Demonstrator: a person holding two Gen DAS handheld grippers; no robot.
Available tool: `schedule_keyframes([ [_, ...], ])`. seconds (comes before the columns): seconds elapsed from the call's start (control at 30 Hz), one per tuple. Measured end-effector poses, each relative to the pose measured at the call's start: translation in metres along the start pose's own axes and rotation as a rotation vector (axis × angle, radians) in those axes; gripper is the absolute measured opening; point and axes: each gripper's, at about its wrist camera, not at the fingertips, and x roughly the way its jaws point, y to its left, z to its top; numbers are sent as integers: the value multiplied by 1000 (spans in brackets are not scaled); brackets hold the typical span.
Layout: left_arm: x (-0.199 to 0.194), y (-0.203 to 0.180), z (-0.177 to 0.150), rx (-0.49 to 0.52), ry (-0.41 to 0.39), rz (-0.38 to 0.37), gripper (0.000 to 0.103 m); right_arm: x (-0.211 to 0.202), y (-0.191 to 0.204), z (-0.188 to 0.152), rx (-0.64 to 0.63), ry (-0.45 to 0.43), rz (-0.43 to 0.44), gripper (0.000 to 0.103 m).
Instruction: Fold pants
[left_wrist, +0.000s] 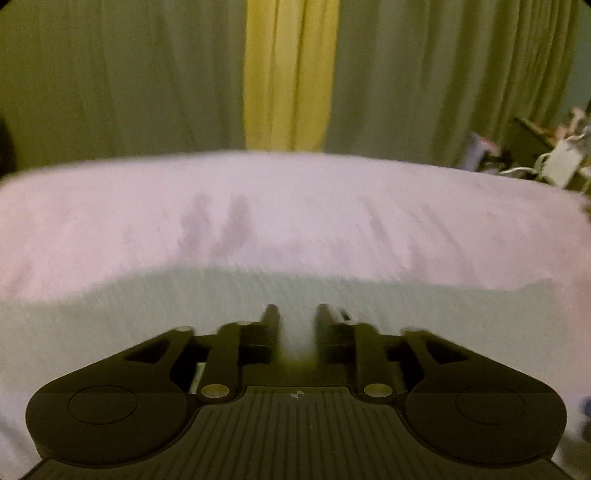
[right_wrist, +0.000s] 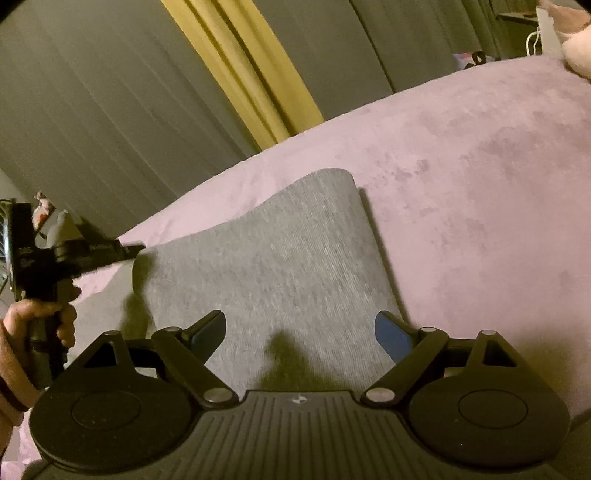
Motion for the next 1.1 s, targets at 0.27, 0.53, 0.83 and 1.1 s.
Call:
schedule_keyframes([
  [0.27,-32,5,-68,-59,119,-159,68,2,-1,-2,20,-2,-26,92],
  [0.53,-16,-23,-80,-3,186,-189,75,6,-12,-3,83,11,-68,92],
  [0.83,-14,-33,-78,8,187,-75,40,14,-19,-7,101,41,-85,93],
  [1.1,-24,-34,-74,13,145,-64,17,17,-22,-11,100,51,-104,93],
])
